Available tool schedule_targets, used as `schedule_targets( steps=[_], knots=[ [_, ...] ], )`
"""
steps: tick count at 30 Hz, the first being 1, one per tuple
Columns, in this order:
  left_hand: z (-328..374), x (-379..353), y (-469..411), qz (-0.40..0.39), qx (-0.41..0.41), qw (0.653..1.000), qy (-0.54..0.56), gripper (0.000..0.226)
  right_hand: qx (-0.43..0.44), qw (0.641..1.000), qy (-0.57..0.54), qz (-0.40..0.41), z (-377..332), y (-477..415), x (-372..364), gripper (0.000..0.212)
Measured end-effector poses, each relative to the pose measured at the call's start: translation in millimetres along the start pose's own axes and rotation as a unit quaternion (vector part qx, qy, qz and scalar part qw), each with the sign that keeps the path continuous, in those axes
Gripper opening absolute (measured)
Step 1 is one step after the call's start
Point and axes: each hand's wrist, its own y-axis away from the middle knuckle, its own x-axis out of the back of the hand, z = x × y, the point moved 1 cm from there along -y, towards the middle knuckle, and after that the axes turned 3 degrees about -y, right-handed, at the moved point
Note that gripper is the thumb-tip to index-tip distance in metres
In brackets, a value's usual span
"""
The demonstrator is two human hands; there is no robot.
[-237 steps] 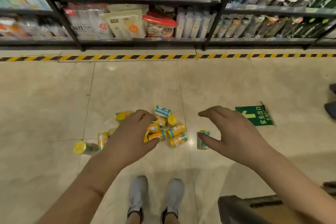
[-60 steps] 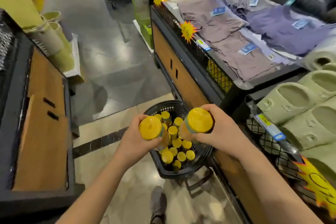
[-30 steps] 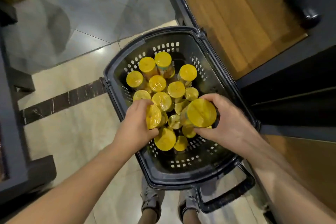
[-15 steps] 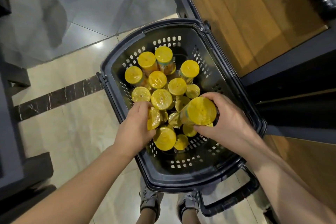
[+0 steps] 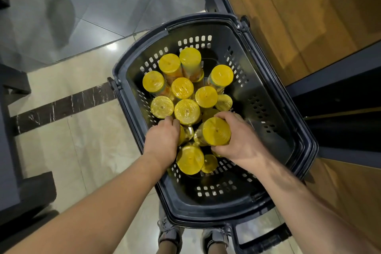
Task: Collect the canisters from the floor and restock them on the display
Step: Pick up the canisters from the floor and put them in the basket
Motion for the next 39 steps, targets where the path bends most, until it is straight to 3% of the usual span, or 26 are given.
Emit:
schedule_targets(
  steps=[4,12,17,21,23,26,31,39],
  knots=[
    [-1,1,5,0.005,-0.018,1.0,0.02,0.043,-0.011,1.0,-0.001,-0.03,6,-12,-19,0.081],
    [-28,9,32,0.076,-0.061,0.981,0.168,0.056,-0.063,0.997,0.013,-0.051,22,-28,-54,0.08],
    [-43,38,52,0.104,-0.052,0.979,0.169,0.057,-0.088,0.991,0.04,-0.089,9,-21,-38,0.098],
    [-50,79,74,0.121,-0.046,0.972,0.198,0.058,-0.021,0.997,0.068,-0.024,-36,-3,8,0.065],
    [-53,111,87,0.136,-0.046,0.968,0.205,0.06,-0.003,0.997,0.072,0.018,-66,12,43,0.048],
    [-58,168,112,0.175,-0.048,0.961,0.208,0.062,0.05,0.988,0.119,0.081,-116,41,105,0.04],
    [-51,297,165,0.221,-0.075,0.952,0.197,0.065,0.127,0.961,0.201,0.139,-215,116,213,0.054],
    [-6,510,268,0.314,-0.172,0.929,0.095,0.07,0.118,0.935,0.273,0.195,-332,283,352,0.073]
  ],
)
